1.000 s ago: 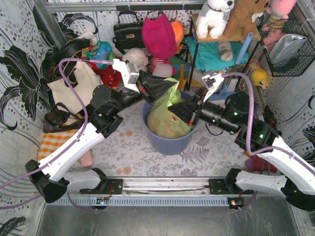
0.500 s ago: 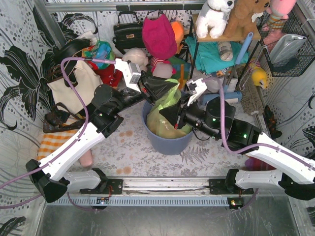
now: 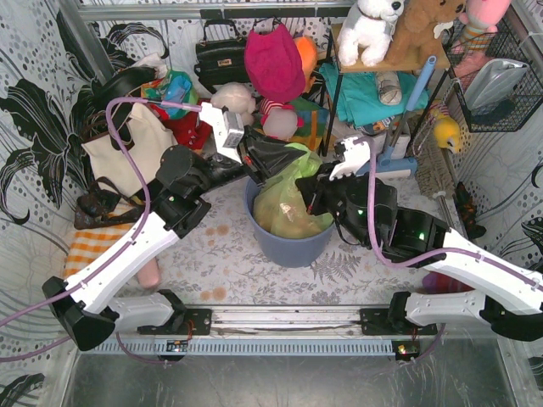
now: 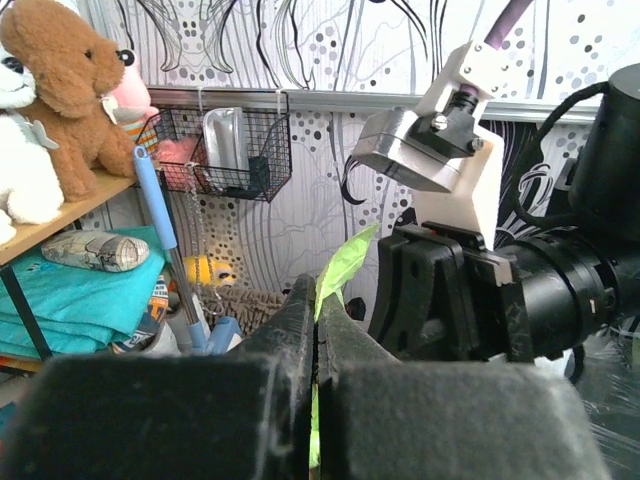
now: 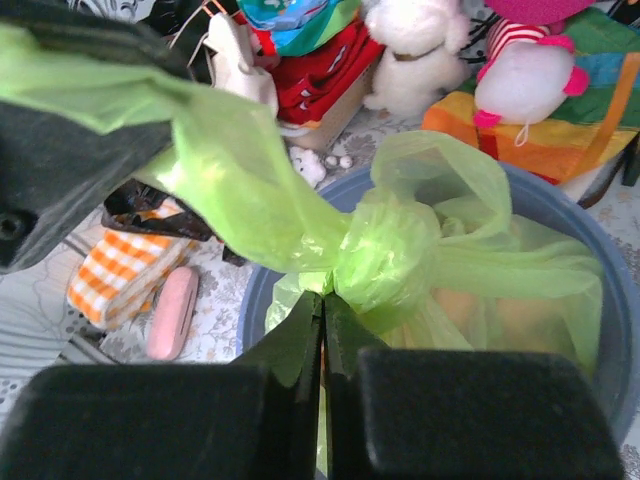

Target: Tie the trash bag

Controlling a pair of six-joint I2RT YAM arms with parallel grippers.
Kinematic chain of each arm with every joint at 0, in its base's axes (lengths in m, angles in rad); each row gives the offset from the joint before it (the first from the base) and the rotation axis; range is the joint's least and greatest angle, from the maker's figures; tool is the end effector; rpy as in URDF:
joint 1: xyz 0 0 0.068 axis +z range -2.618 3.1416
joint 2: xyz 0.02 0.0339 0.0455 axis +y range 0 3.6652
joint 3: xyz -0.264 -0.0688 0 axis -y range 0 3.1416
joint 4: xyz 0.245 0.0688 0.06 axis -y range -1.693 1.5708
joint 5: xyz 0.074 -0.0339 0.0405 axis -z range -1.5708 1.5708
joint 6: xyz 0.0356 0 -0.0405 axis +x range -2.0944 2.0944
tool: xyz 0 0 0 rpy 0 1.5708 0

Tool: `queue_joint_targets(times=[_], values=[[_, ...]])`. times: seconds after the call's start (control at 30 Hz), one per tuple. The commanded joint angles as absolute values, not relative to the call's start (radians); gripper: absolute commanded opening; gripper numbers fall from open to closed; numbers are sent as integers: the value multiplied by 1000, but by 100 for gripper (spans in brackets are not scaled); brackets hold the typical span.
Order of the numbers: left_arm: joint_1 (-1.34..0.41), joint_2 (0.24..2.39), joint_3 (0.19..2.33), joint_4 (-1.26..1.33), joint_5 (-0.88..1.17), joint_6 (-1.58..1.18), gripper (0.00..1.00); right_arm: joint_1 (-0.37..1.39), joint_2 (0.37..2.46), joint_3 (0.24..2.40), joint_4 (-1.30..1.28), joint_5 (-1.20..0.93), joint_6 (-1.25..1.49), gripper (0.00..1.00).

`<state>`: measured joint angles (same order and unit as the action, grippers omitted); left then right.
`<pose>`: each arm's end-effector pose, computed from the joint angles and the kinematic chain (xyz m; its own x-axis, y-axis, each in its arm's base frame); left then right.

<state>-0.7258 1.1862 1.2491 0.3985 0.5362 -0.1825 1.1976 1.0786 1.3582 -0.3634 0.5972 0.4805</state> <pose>0.1789 -0.1831 0.4801 0.1618 -0.3522 -0.9218 0.9580 0.2801 0.0612 0.0978 0.1950 0.4628 -0.2885 0.3114 -0.9054 -0.4875 0.7661 0.4189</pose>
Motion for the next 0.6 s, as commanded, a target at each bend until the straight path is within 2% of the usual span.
queue_joint_targets(times=[0.0, 0.27, 0.43, 0.5, 0.57], values=[[-721, 1158, 1276, 397, 566, -180, 3, 1206, 1053, 1395, -373, 700, 454, 0], [-721, 1146, 1264, 413, 579, -189, 4, 1206, 1066, 1416, -434, 787, 470, 0], [-721, 1146, 1262, 423, 601, -199, 13, 1206, 1077, 1399, -421, 779, 472, 0], [-721, 1146, 1260, 415, 588, -198, 21, 1206, 1076, 1381, -388, 752, 467, 0], [-721, 1138, 1259, 387, 534, -189, 40, 1206, 1077, 1372, -372, 739, 468, 0]])
